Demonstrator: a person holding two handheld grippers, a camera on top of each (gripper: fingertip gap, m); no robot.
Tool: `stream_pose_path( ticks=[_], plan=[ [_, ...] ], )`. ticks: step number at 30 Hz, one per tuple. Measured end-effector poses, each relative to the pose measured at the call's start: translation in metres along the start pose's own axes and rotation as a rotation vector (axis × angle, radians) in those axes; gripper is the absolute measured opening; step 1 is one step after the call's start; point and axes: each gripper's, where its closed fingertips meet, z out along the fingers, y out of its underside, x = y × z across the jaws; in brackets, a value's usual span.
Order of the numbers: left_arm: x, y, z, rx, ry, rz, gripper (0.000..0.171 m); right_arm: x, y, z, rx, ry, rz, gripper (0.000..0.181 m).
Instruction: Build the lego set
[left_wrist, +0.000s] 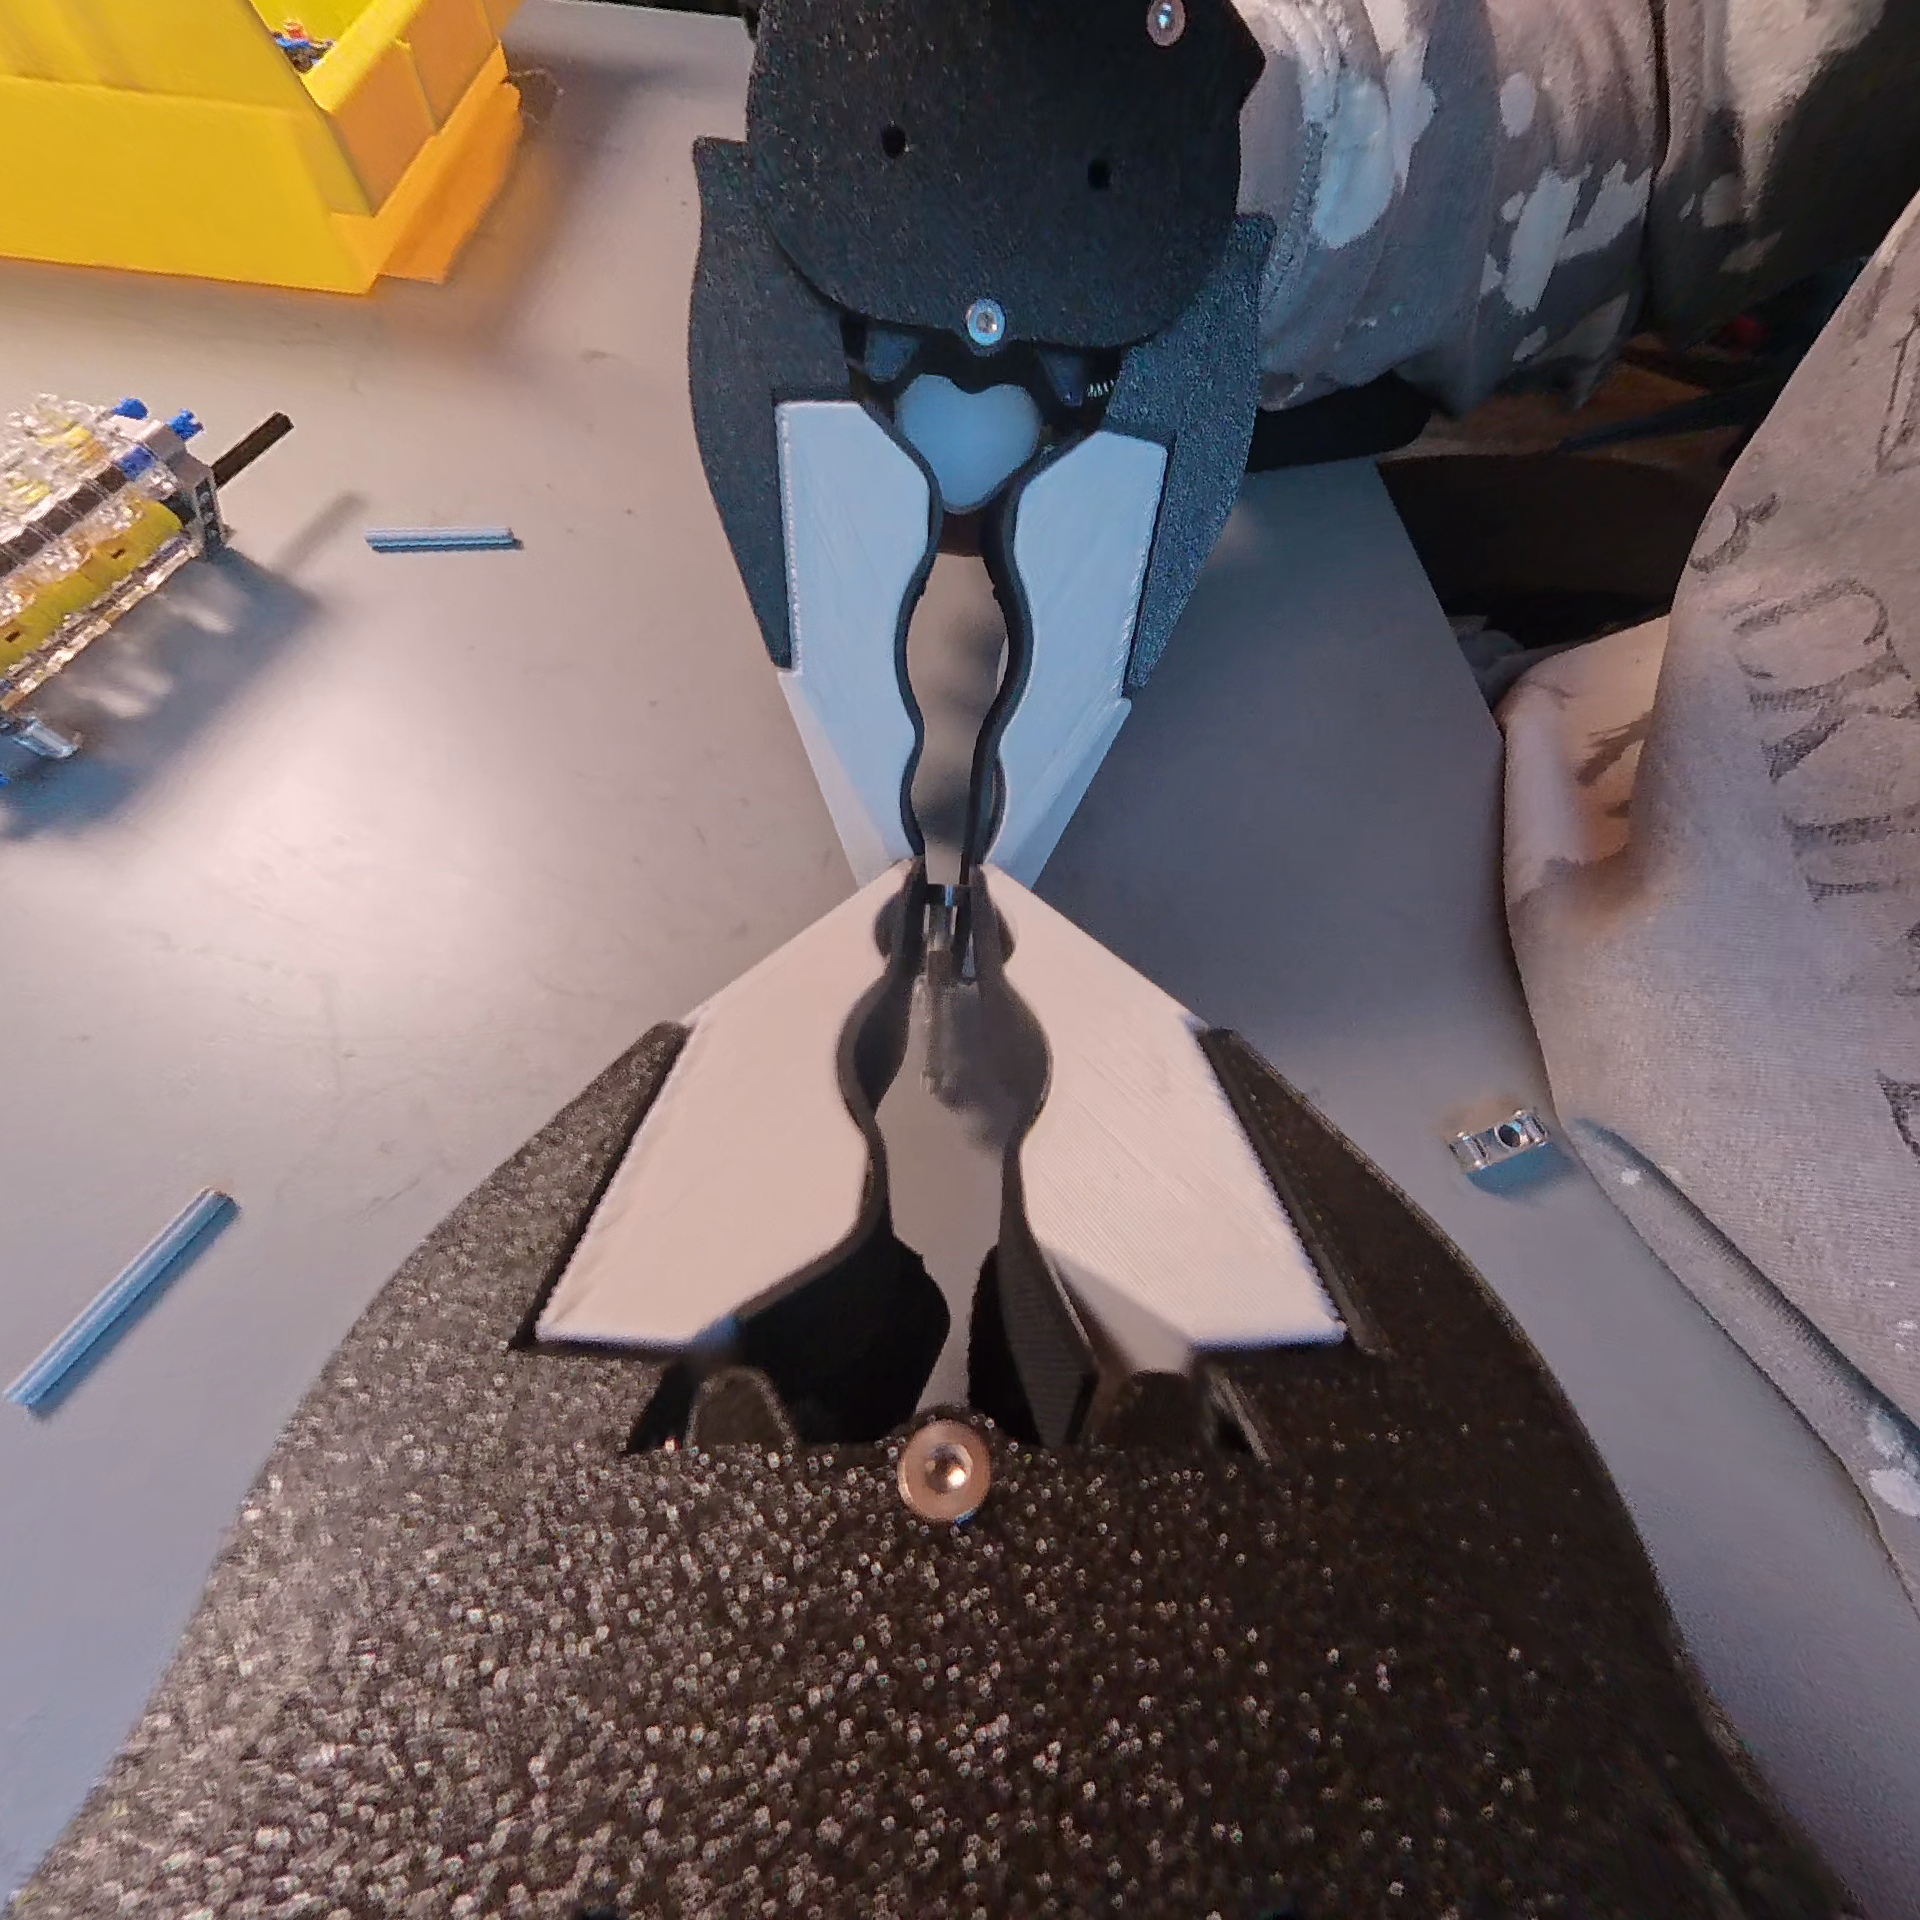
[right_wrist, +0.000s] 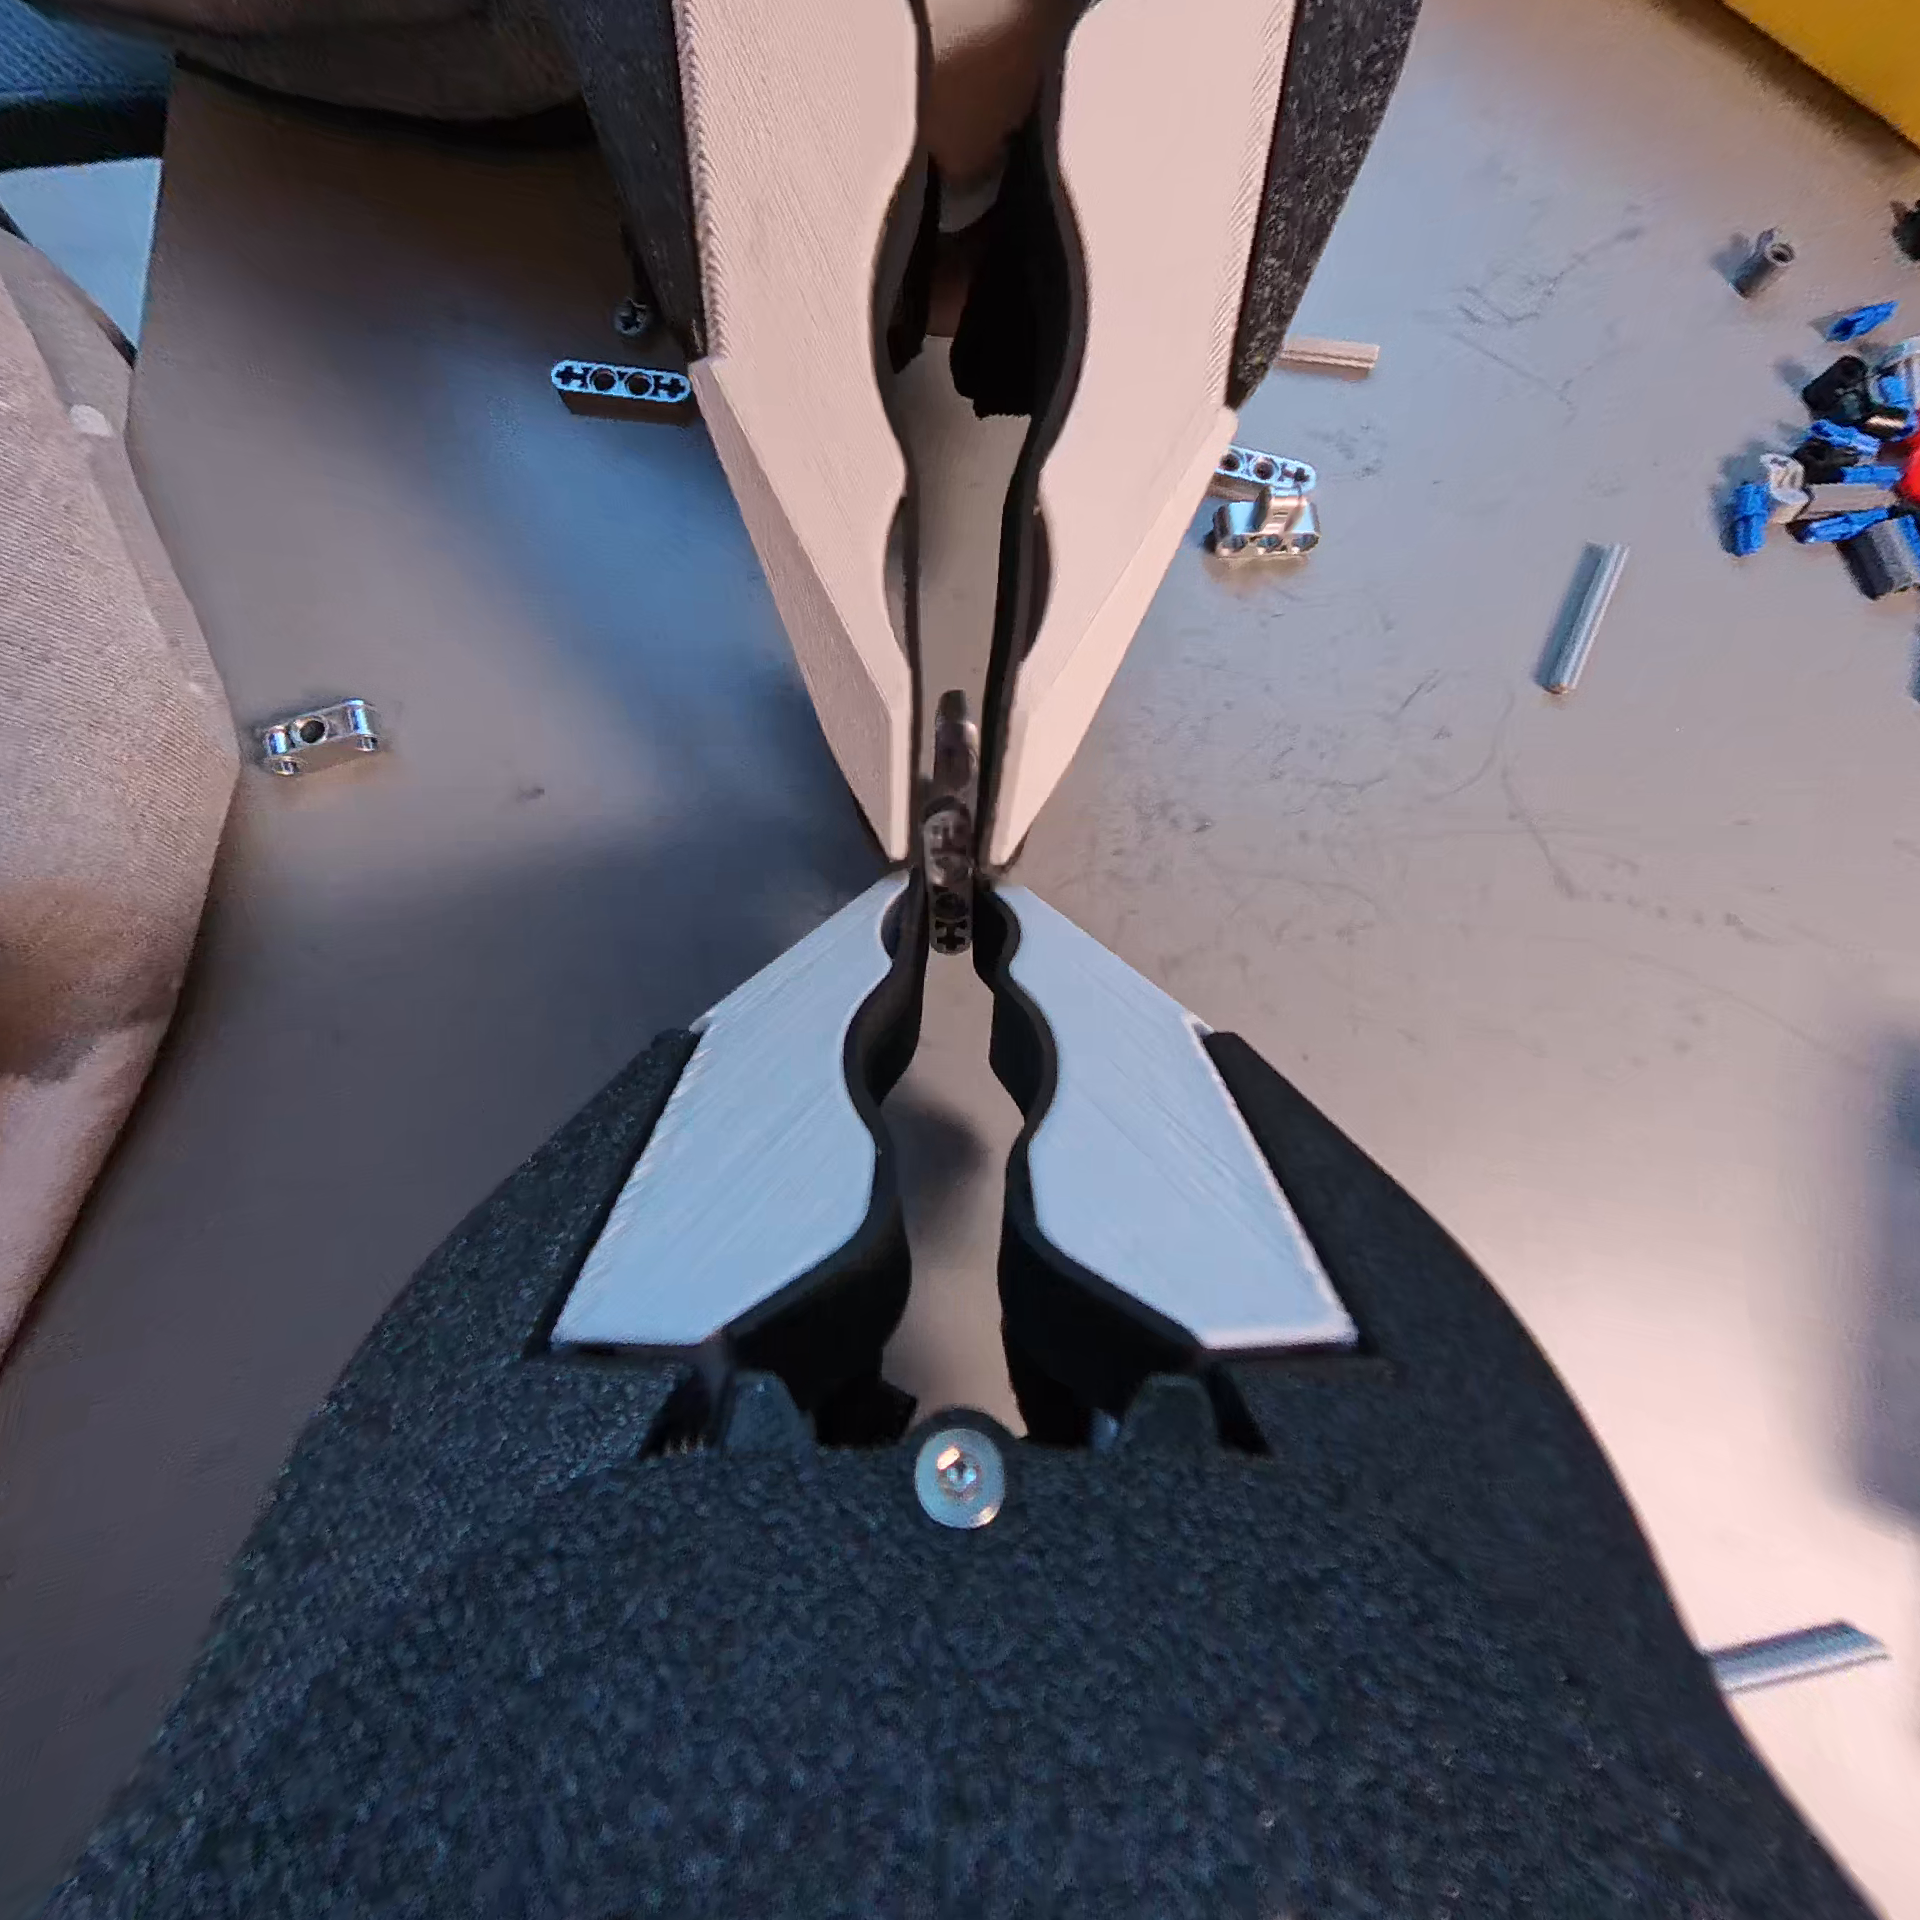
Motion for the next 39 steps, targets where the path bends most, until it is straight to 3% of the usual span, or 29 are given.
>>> stream_pose_path(
  ticks=[16, 24, 31, 39],
  plan=[
    [0.001, 0.011, -0.011, -0.008, -0.042, 0.003, 0.005, -0.003, -0.009, 0.007, 0.045, -0.002, -0.033, 0.004],
    [0.001, 0.012, -0.012, -0.005, -0.034, -0.005, 0.005, -0.001, -0.009, -0.007, 0.1, -0.007, -0.046, 0.01],
    [0.001, 0.025, -0.006, -0.07, -0.042, 0.012, 0.005, -0.004, 0.001, 0.004, 0.034, -0.009, -0.077, 0.005],
    [-0.002, 0.016, -0.015, -0.023, -0.038, -0.03, 0.012, -0.002, -0.006, 0.004, 0.08, -0.006, -0.043, 0.005]
  ],
)
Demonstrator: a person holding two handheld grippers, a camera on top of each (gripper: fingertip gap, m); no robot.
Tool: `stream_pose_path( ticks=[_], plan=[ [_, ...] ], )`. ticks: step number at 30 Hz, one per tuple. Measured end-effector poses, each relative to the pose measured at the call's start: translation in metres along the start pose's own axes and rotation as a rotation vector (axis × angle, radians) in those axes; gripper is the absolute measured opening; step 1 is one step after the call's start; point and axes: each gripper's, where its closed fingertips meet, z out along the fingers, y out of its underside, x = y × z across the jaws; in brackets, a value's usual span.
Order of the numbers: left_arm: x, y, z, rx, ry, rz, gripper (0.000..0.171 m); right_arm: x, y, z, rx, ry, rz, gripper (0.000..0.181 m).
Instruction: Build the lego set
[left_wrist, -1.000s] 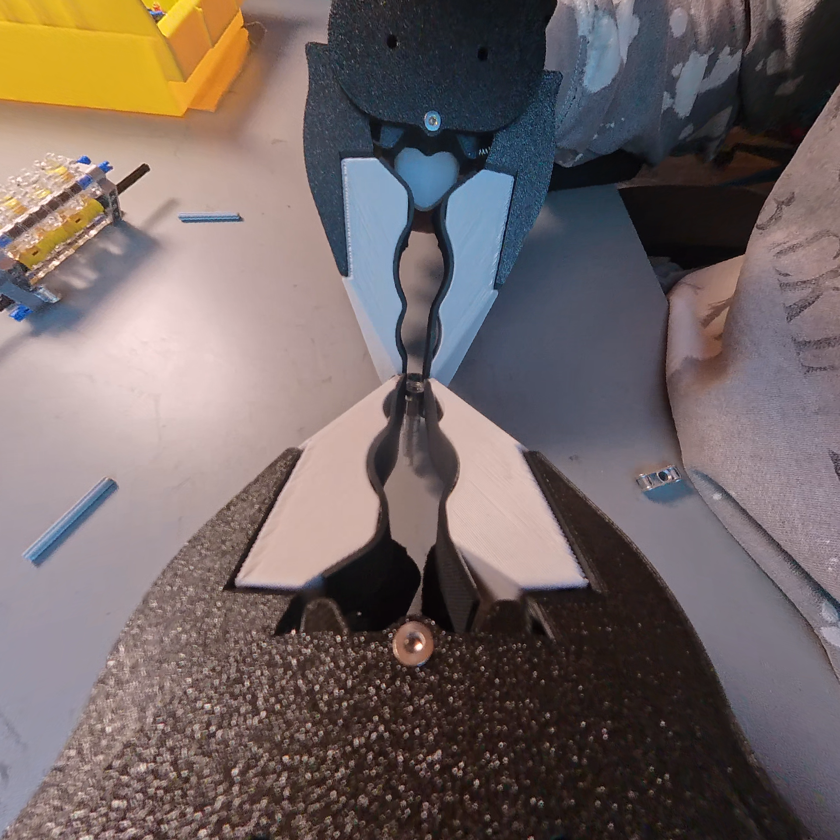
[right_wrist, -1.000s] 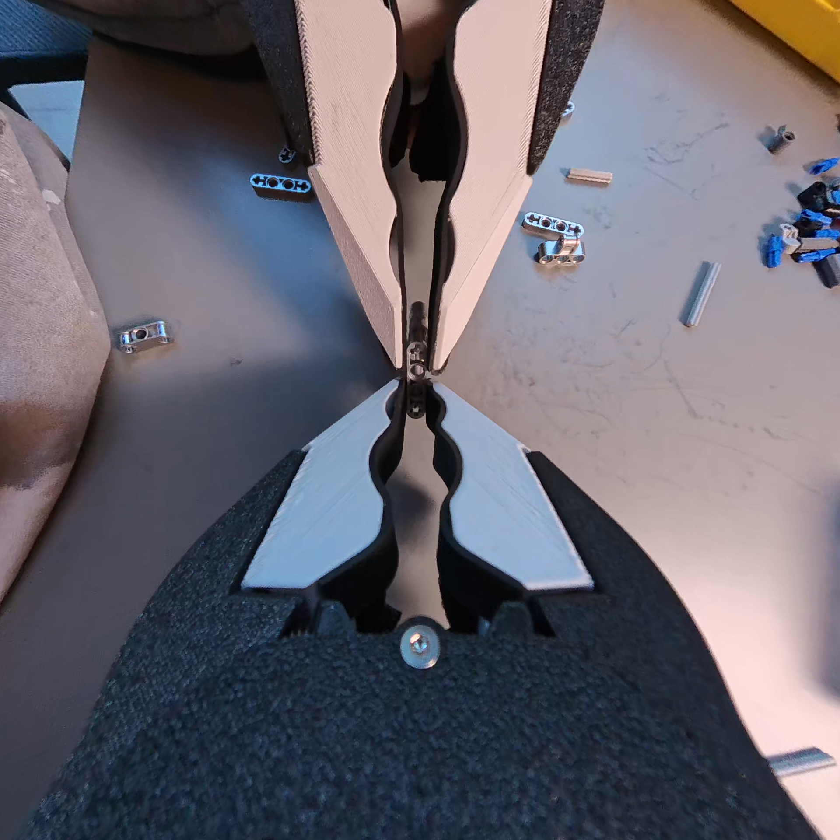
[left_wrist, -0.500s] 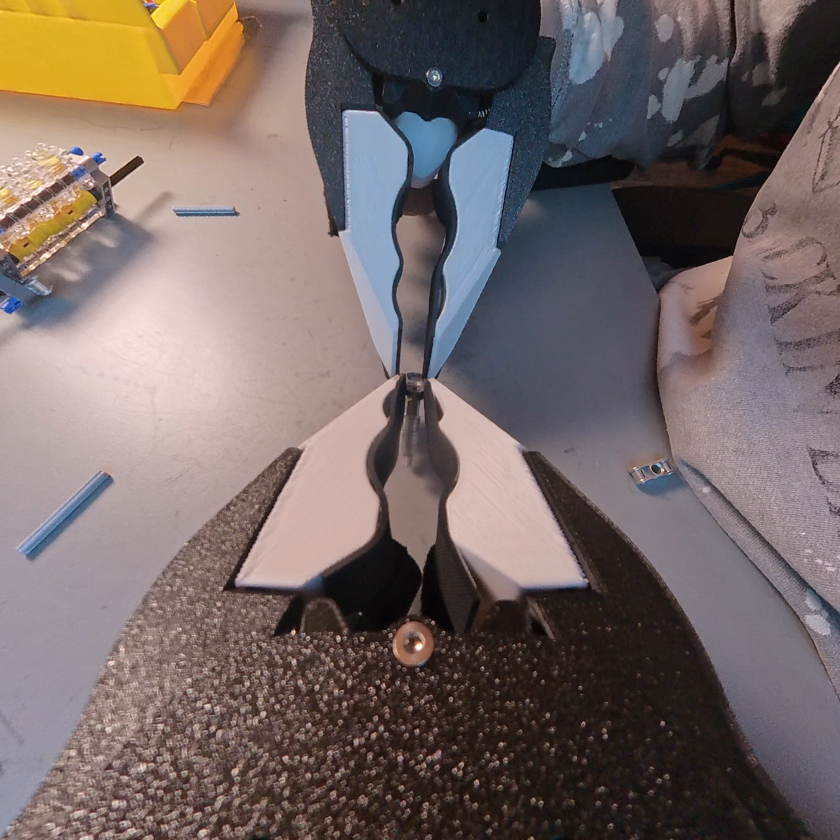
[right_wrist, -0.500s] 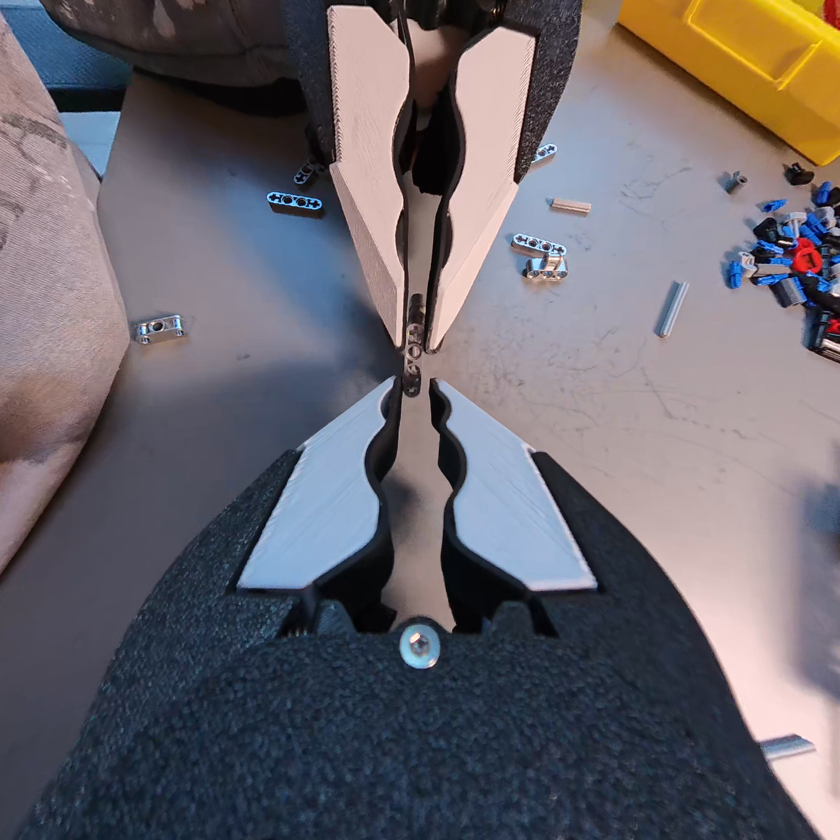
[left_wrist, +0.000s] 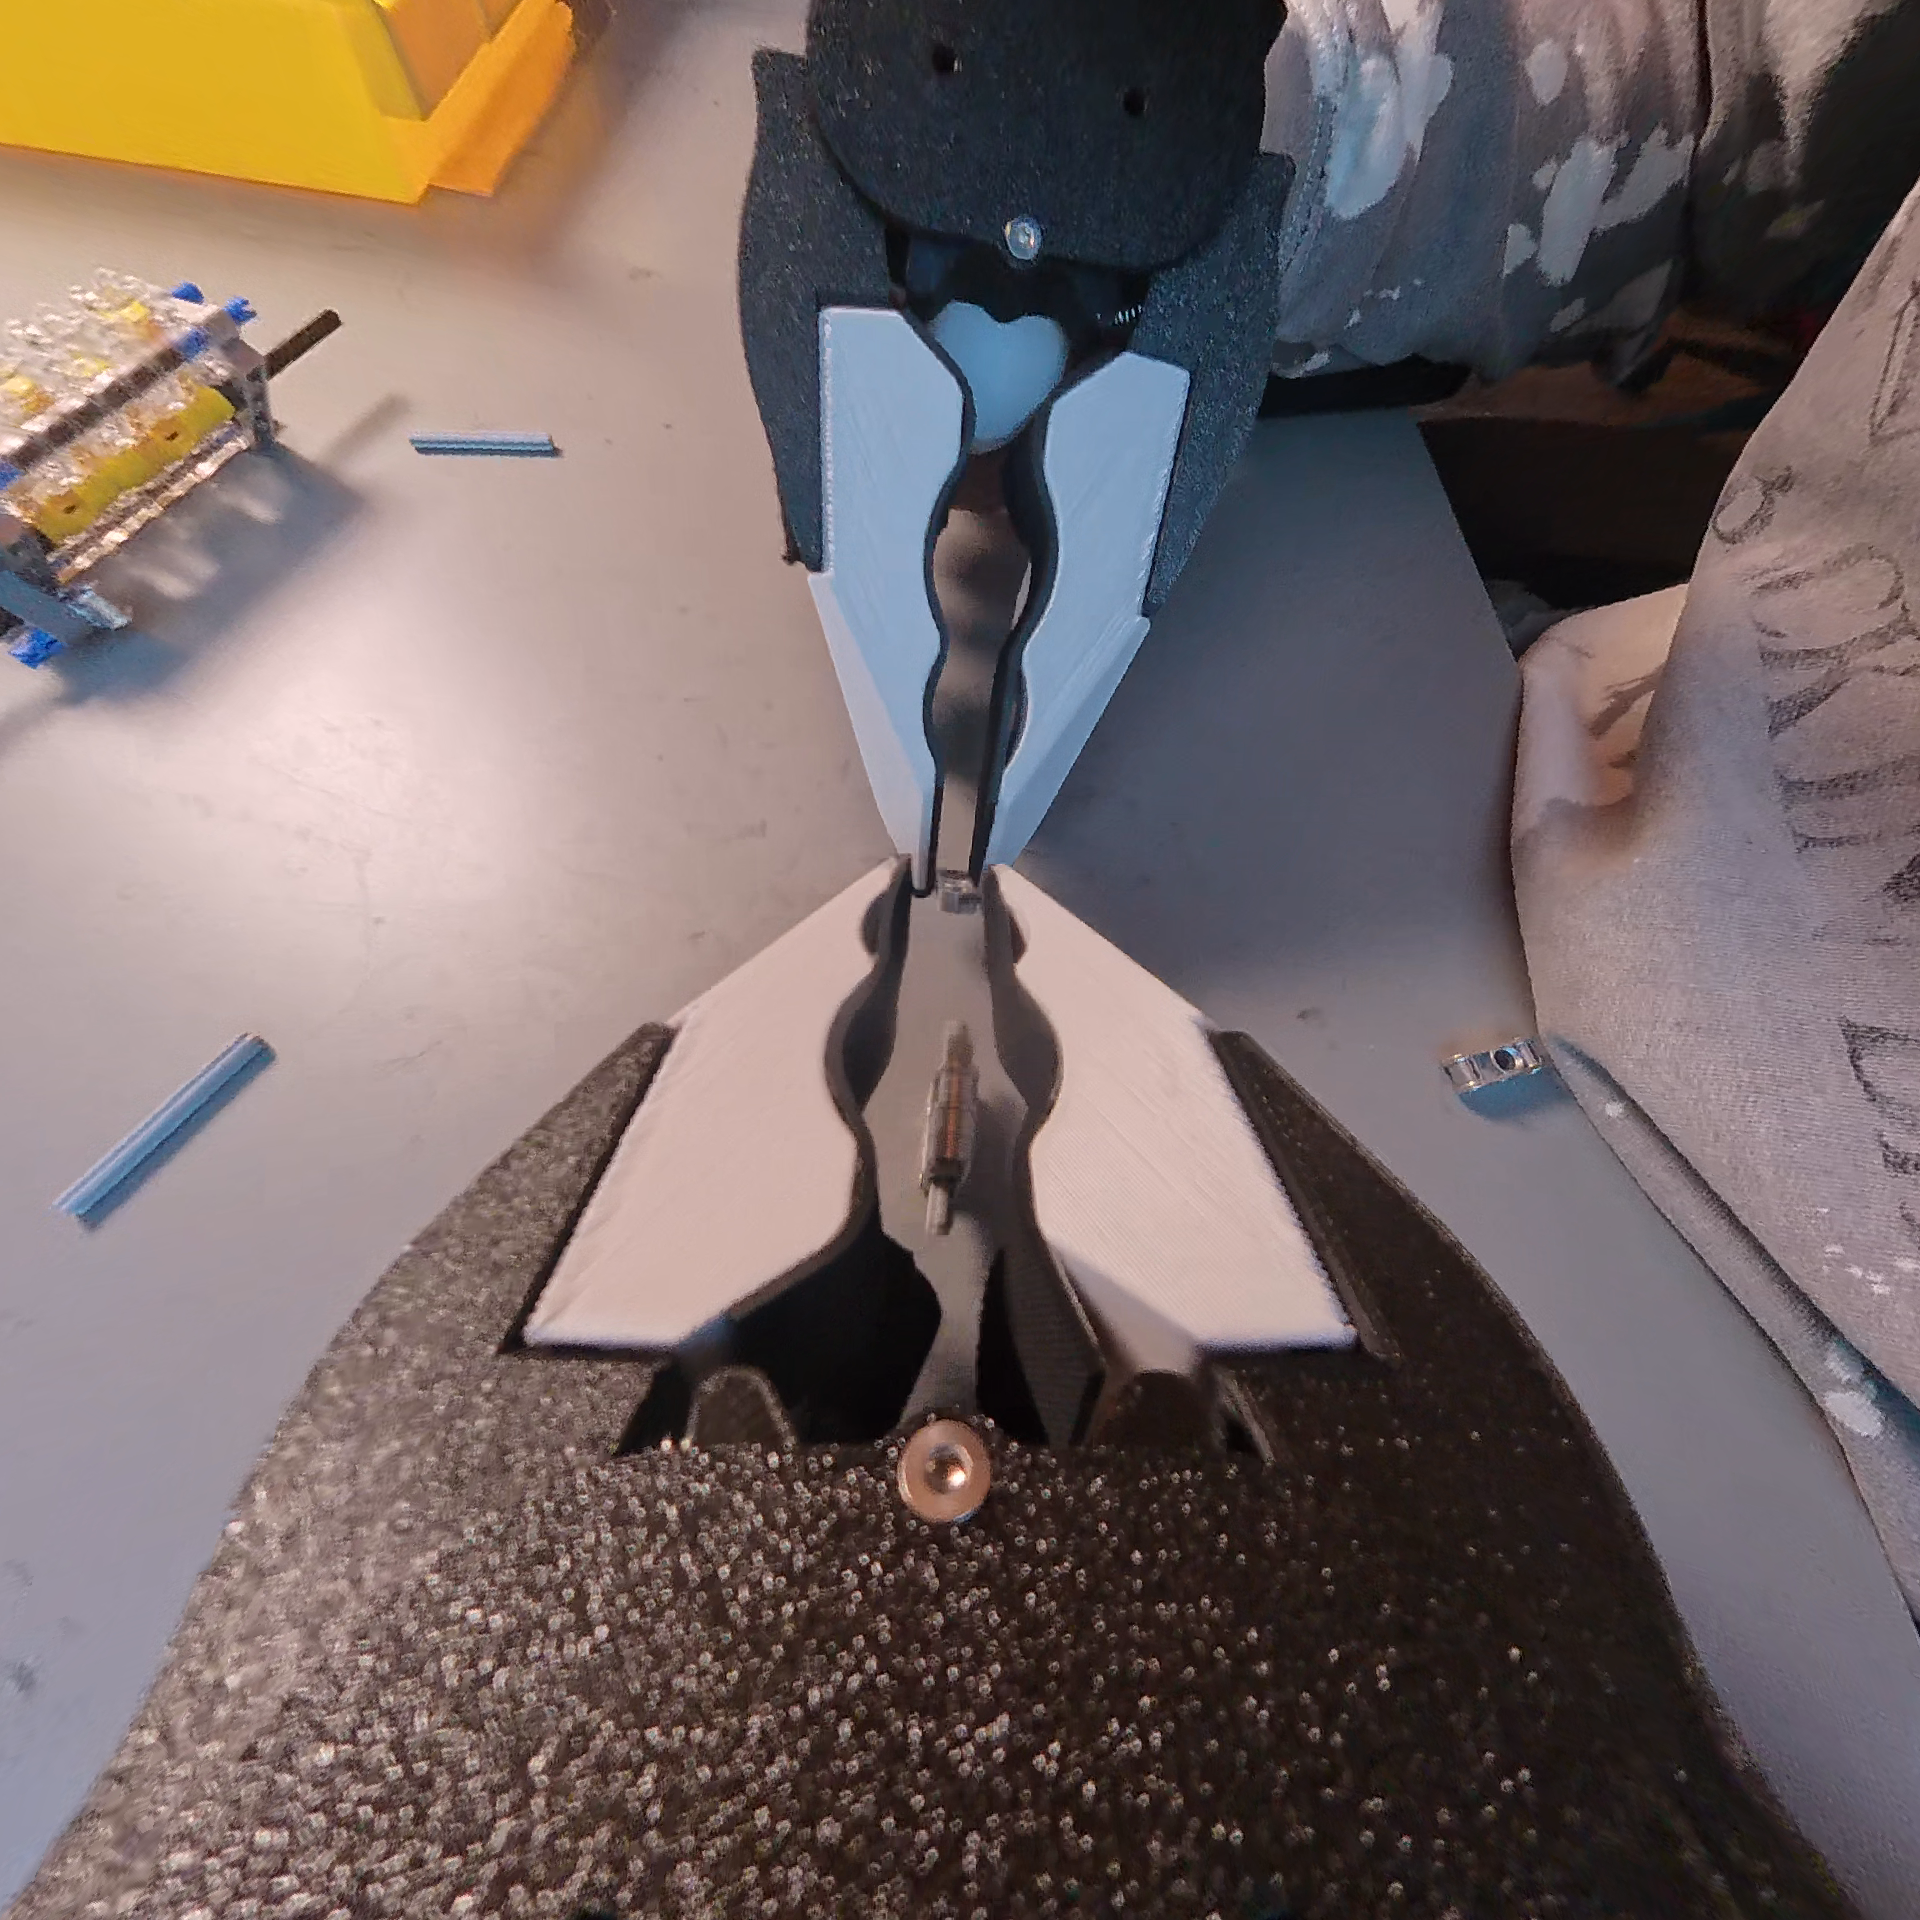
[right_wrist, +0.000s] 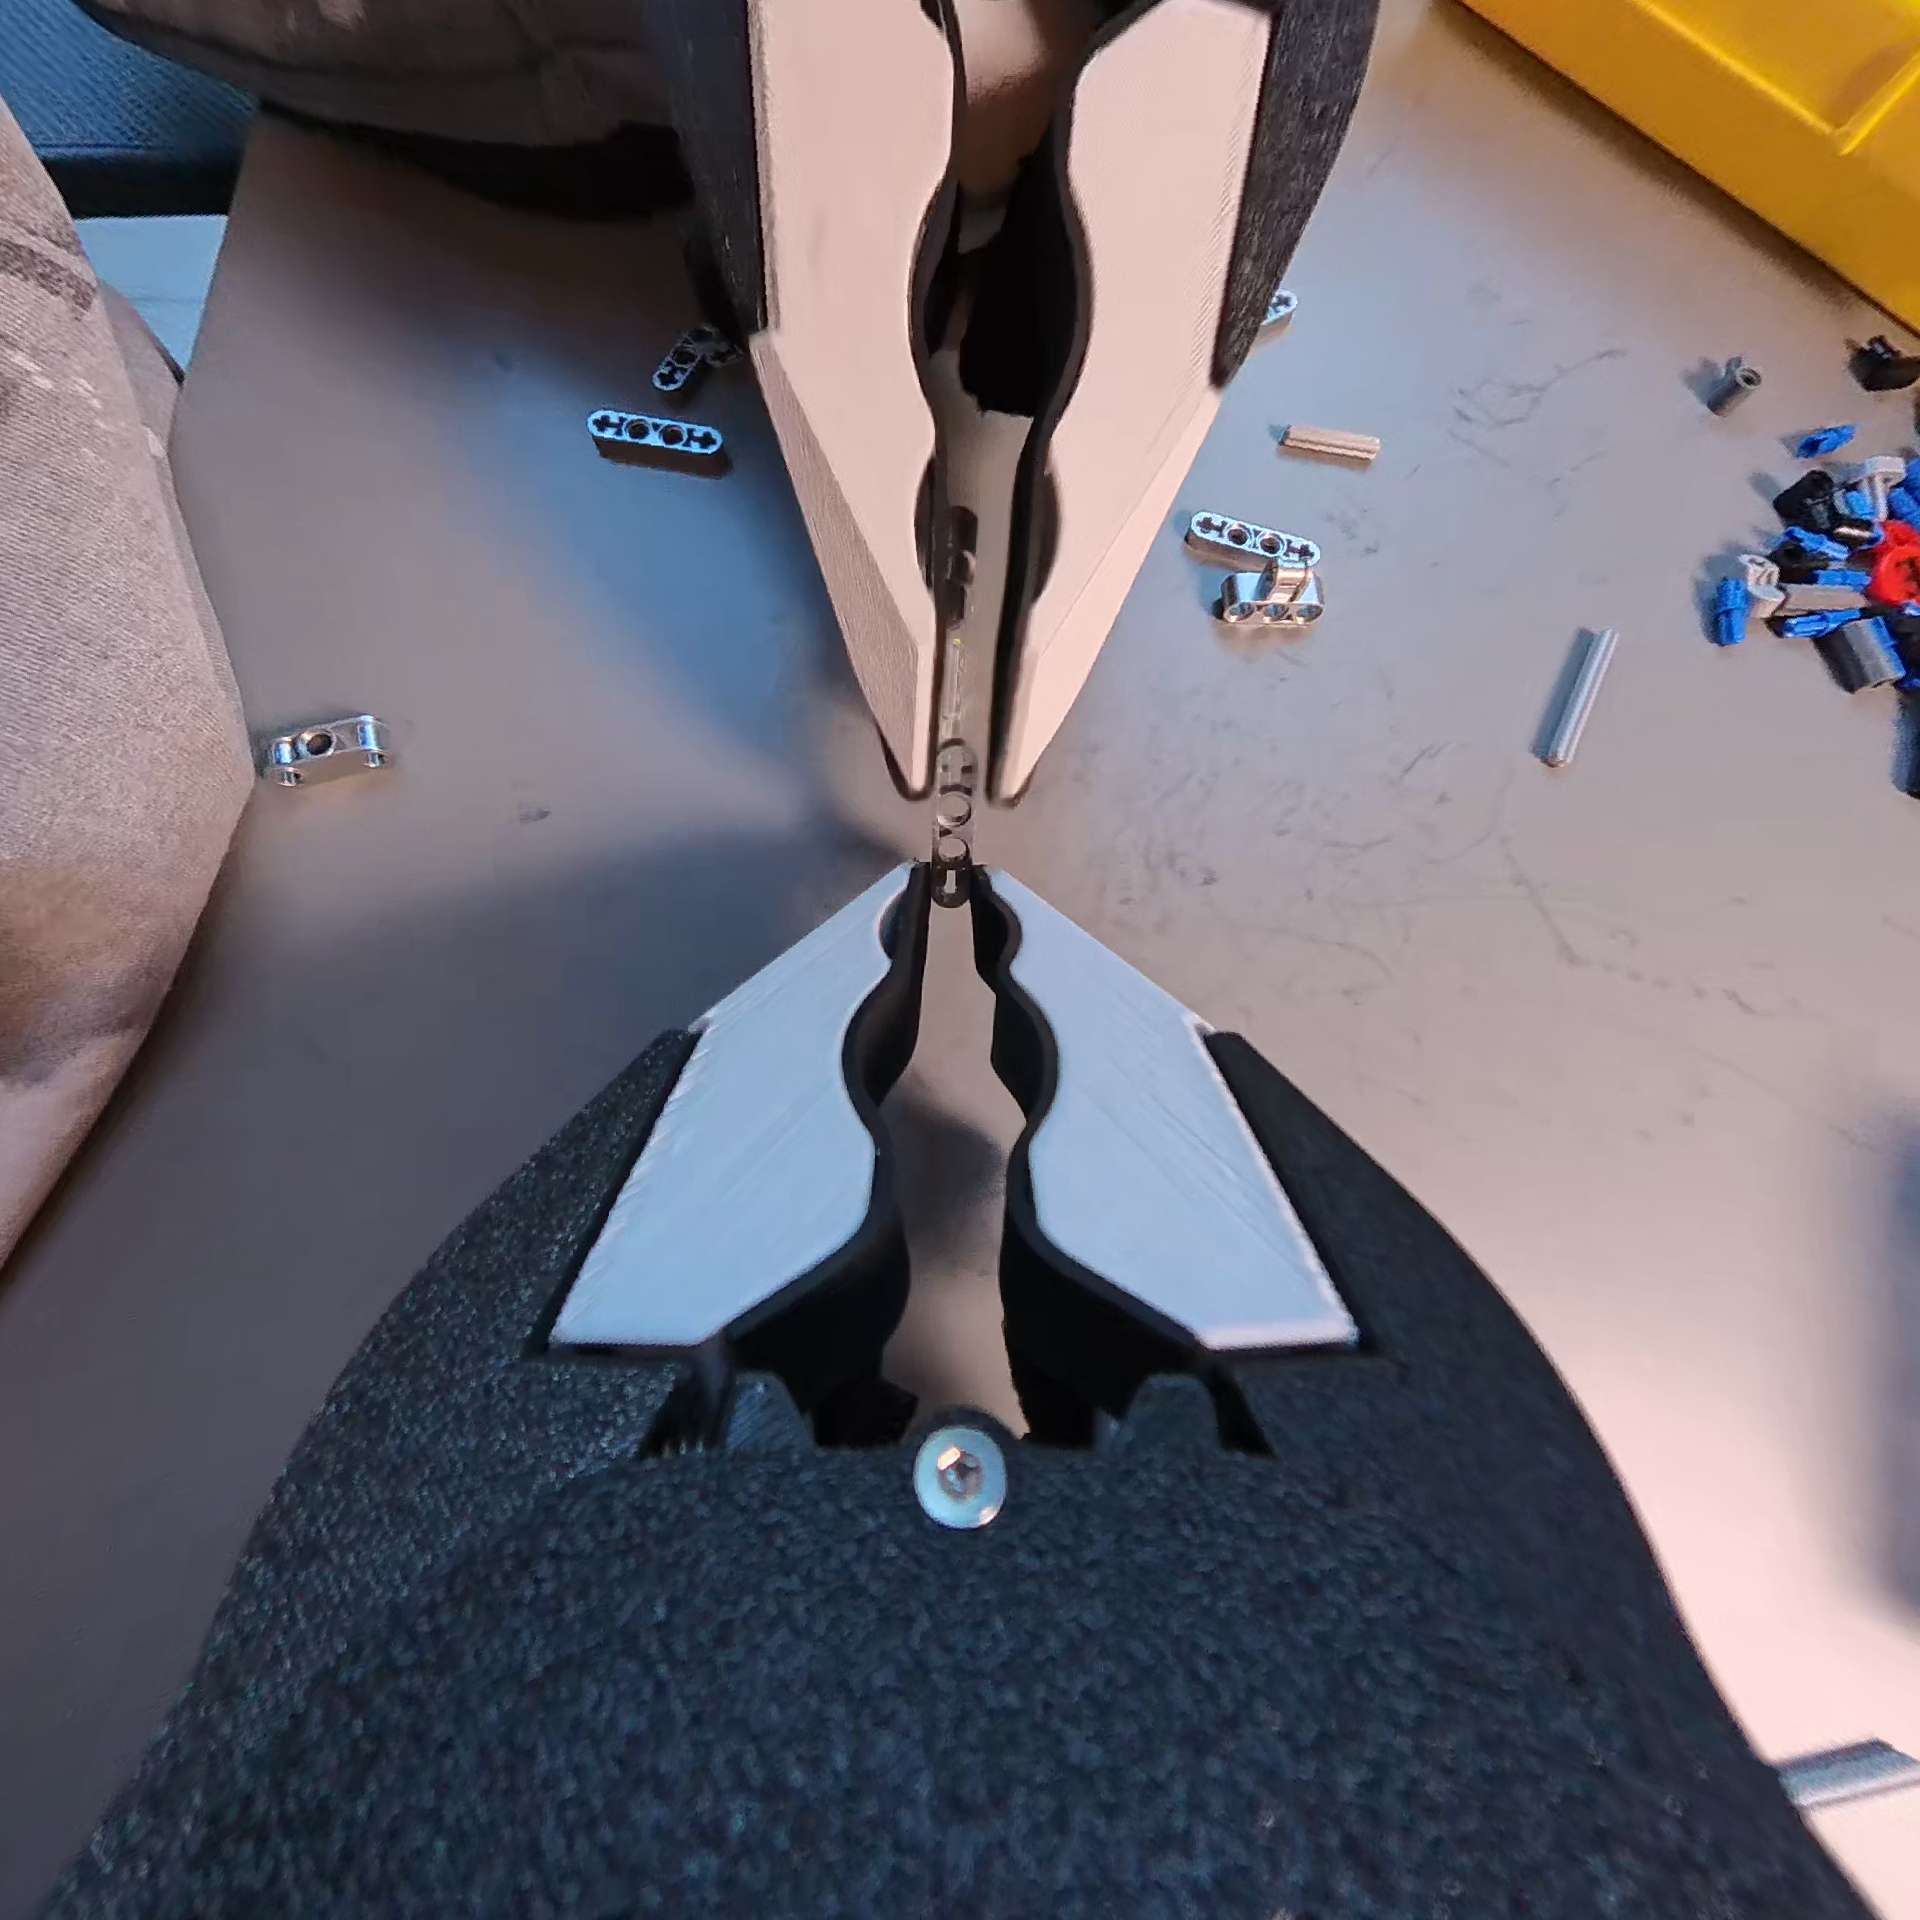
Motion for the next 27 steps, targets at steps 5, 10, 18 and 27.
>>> stream_pose_path(
  ticks=[5, 10, 18, 27],
  plan=[
    [-0.005, -0.002, -0.033, -0.011, -0.023, -0.009, 0.026, 0.002, 0.002, -0.003, 0.012, 0.005, 0.018, 0.005],
    [-0.001, 0.026, -0.039, -0.116, -0.037, -0.056, 0.035, 0.007, -0.009, -0.011, 0.09, 0.006, 0.055, 0.005],
    [-0.015, 0.021, -0.012, -0.11, -0.037, -0.173, 0.005, 0.019, -0.03, -0.034, 0.287, -0.013, 0.191, 0.005],
    [-0.002, -0.04, -0.008, 0.175, 0.099, -0.241, 0.006, 0.019, -0.046, -0.057, 0.472, -0.132, 0.33, 0.005]
  ],
)
